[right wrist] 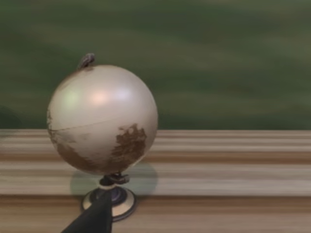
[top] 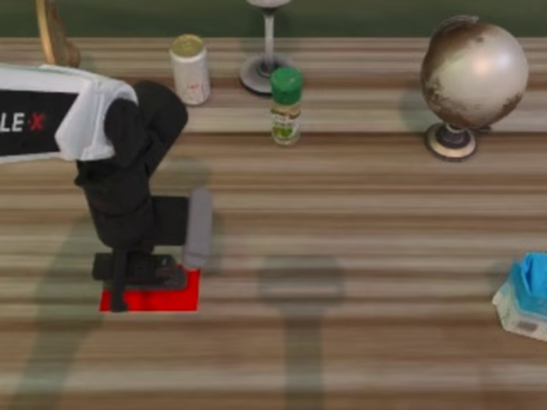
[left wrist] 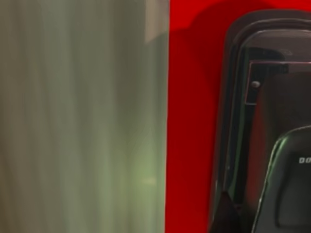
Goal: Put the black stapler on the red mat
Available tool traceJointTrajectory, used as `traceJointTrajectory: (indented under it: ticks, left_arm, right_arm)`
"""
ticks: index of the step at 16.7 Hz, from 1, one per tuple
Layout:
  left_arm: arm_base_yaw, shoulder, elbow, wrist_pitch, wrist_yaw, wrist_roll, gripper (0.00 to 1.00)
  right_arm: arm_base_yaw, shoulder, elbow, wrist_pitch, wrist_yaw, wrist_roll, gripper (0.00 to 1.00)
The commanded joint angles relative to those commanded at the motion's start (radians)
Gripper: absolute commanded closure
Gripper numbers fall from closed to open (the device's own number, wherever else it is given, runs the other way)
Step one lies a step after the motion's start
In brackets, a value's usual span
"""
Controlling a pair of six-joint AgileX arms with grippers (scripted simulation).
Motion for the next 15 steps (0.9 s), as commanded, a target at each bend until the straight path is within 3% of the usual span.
traceJointTrajectory:
  ticks: [13,15]
  left_arm:
    - [0.000,0.000,0.000,0.000,0.000,0.000,0.02]
    - [0.000,0.000,0.000,0.000,0.000,0.000,0.00]
  right_arm:
    - [0.000,0.000,0.000,0.000,0.000,0.000,0.00]
    - [0.000,0.000,0.000,0.000,0.000,0.000,0.00]
